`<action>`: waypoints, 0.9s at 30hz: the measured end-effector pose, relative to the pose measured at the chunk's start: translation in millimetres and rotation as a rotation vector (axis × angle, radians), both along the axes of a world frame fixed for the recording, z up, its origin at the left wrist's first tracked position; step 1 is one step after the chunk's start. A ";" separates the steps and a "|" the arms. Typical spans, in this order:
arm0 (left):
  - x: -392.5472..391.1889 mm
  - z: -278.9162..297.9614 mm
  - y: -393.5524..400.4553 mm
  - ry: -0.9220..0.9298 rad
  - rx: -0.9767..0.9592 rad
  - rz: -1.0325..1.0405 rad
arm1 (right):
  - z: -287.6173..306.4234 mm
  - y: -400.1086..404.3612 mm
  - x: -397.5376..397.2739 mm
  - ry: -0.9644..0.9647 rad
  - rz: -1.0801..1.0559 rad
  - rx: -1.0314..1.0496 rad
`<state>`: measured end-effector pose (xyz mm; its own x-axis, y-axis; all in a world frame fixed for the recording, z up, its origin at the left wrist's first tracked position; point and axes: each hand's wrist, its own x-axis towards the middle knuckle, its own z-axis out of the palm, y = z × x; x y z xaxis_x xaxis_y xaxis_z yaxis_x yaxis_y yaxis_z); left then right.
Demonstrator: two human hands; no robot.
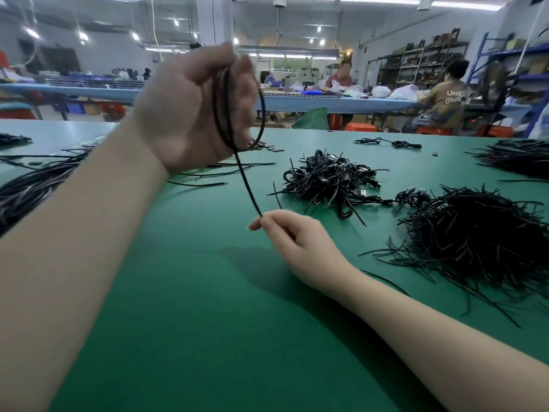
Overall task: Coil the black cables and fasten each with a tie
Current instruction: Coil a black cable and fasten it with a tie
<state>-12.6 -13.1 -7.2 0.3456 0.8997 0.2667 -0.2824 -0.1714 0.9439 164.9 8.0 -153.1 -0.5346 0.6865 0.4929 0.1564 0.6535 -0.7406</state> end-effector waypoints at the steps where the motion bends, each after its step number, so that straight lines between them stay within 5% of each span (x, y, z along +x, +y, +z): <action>1: -3.5 -0.1 -1.0 0.157 -0.040 0.008 | 1.3 2.8 1.7 0.034 -0.056 -0.022; 5: 7.7 -13.3 -1.0 1.028 -0.351 -0.199 | 4.8 7.8 3.3 0.178 -0.307 0.014; 7: 19.6 -27.2 5.4 1.165 -0.419 -0.156 | 6.6 4.5 0.9 0.247 -0.336 0.062; 13: 16.0 -32.8 26.7 0.535 -0.133 0.527 | 10.4 -6.8 0.5 0.123 -0.239 0.254; 17: 8.2 -9.5 13.7 -0.062 0.006 0.159 | 3.6 -4.2 -0.7 -0.012 -0.061 0.093; 19: 4.9 -3.7 6.8 -0.113 0.048 0.065 | 0.6 -0.1 0.3 -0.041 -0.066 -0.003; 21: 0.0 -1.7 2.7 0.133 -0.006 0.063 | 2.1 3.7 1.7 0.017 -0.182 -0.059; 25: 6.6 -19.8 3.3 0.988 -0.333 -0.204 | 10.7 6.1 4.9 0.155 -0.438 -0.004; 27: 18.6 -36.4 12.6 1.049 -0.396 -0.080 | 15.7 0.0 1.0 0.207 -0.435 0.041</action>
